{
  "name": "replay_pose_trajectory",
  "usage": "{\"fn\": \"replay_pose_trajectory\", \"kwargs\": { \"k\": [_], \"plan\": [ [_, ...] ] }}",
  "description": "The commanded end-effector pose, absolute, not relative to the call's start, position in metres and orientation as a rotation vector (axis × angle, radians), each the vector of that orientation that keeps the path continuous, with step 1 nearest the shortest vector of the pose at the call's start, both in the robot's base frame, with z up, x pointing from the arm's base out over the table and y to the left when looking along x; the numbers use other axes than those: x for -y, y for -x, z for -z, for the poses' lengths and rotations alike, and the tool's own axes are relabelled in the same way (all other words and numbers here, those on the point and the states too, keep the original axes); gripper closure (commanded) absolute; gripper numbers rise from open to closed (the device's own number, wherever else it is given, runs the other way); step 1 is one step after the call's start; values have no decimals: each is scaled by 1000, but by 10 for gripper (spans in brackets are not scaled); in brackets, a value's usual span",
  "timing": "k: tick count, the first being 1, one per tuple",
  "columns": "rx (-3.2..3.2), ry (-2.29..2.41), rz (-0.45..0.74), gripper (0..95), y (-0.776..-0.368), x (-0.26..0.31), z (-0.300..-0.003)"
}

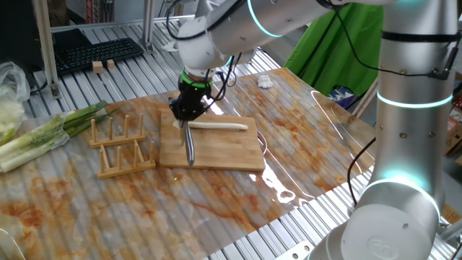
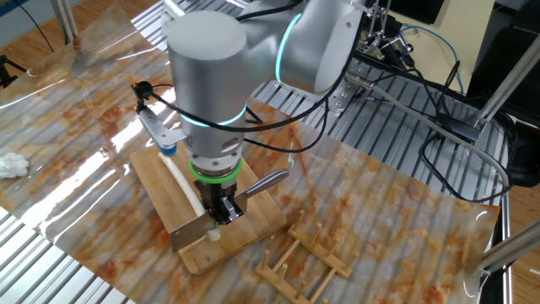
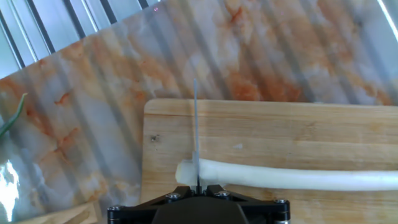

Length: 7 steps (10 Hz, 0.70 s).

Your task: Chop the scallions

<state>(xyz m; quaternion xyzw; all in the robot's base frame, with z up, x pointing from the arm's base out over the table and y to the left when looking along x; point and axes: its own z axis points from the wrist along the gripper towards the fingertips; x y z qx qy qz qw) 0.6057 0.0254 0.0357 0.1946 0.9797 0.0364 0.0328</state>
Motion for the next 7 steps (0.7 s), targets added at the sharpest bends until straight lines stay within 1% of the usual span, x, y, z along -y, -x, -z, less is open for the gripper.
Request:
{"fn": "replay_pose_trajectory", "kwargs": {
  "k": [1, 3, 7],
  "plan": [
    [-3033, -593, -96, 950, -608, -27, -16],
    [-3049, -591, -103, 950, -608, -27, -16],
    [-3093, -601, -86, 950, -608, -27, -37]
  ]
}}
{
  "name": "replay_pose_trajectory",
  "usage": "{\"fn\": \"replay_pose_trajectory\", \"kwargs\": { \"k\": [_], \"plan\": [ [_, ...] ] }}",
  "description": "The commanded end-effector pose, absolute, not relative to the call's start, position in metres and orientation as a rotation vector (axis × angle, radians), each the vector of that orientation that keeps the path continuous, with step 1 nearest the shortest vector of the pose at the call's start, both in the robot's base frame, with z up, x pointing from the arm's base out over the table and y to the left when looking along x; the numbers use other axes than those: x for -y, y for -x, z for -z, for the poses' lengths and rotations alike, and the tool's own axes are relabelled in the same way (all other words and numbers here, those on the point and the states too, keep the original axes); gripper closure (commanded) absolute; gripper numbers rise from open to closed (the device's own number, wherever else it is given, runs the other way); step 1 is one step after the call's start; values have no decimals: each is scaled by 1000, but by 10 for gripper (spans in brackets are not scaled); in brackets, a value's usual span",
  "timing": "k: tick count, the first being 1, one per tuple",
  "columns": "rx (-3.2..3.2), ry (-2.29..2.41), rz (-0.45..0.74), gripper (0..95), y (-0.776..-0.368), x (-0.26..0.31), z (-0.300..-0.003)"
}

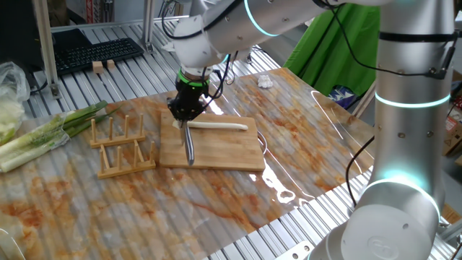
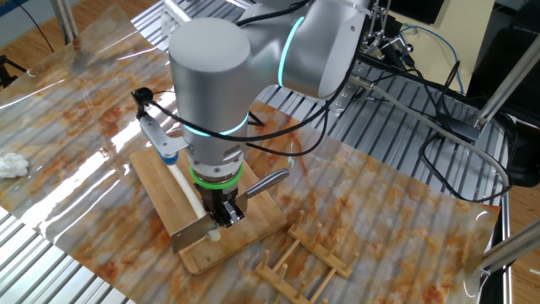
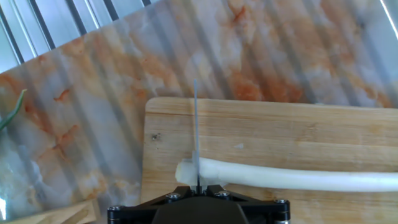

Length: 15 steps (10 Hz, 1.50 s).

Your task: Chop the scallions

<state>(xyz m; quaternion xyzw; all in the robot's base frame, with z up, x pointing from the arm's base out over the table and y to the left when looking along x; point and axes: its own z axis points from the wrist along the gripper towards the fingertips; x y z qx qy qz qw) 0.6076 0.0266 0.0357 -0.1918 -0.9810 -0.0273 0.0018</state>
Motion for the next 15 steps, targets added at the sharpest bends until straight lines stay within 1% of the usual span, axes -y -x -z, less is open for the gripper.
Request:
{"fn": "replay_pose_trajectory", "kwargs": {
  "k": [1, 8, 9, 10, 11, 12, 13, 14, 15],
  "plan": [
    [3070, 598, 84, 950, -608, -27, -39],
    [3072, 614, 90, 950, -607, -27, -42],
    [3072, 614, 98, 950, -607, -27, -39],
    [3101, 621, 129, 950, -606, -27, -26],
    [3144, 607, 92, 950, -604, -27, -8],
    [3129, 616, 133, 950, -603, -27, -5],
    [3113, 617, 136, 950, -604, -27, -11],
    [3109, 609, 95, 950, -604, -27, -13],
    [3098, 624, 120, 950, -603, -28, -12]
  ]
}}
